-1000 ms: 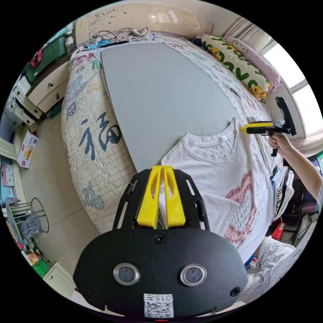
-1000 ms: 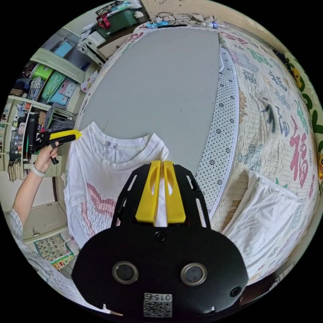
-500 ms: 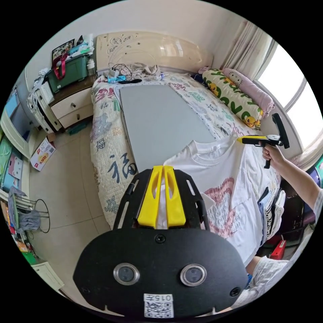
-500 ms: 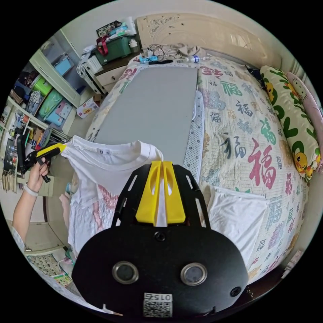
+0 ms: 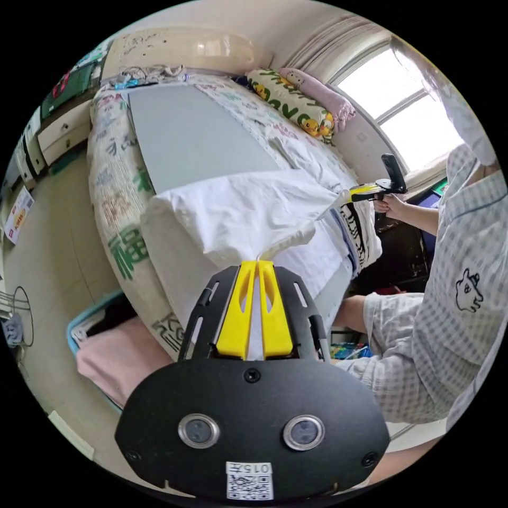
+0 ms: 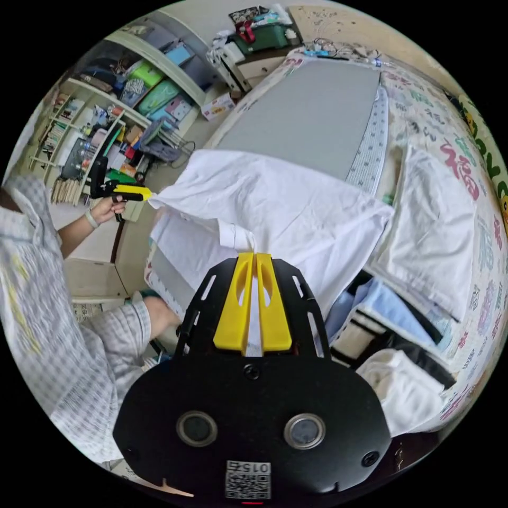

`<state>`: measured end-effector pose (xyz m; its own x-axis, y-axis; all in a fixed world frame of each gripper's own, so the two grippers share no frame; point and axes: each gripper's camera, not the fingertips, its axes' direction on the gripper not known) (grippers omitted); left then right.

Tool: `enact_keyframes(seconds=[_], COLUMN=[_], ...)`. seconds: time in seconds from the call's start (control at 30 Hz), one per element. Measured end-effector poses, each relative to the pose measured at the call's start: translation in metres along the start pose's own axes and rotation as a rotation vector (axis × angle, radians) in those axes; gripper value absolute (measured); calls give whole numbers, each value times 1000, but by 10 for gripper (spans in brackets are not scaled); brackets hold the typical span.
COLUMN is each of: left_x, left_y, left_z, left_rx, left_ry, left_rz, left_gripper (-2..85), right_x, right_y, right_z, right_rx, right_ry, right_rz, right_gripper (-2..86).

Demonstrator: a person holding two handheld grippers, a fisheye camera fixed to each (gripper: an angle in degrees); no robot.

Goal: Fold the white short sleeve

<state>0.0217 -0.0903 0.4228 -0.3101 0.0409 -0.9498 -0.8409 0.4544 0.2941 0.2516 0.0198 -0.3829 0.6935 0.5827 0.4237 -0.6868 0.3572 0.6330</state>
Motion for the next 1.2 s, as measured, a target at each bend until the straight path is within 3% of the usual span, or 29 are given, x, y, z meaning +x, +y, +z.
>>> enact_keyframes(seconds=[0.17, 0.5, 0.73, 0.93, 1.07, 1.2], left_x=[-1, 5, 13, 9, -17, -48], left_y=[70, 114, 134, 136, 138, 132], left_z=[56, 75, 91, 68, 59, 62], left_rx=[-117, -108, -260, -120, 67, 218], left_ry=[60, -22, -81, -147, -129, -83], left_rz=[-64, -42, -113, -256, -392, -494], left_gripper=[0, 2, 8, 28, 62, 76], right_x=[10, 23, 45, 17, -28, -81], right_y=[23, 11, 4, -28, -82, -124], right_z=[76, 143, 187, 202, 232, 281], right_rx=[-130, -213, -280, -223, -95, -2], right_ry=[-35, 30, 68, 227, 64, 45], right_rz=[18, -63, 50, -119, -267, -420], right_gripper=[-2, -3, -6, 4, 47, 67])
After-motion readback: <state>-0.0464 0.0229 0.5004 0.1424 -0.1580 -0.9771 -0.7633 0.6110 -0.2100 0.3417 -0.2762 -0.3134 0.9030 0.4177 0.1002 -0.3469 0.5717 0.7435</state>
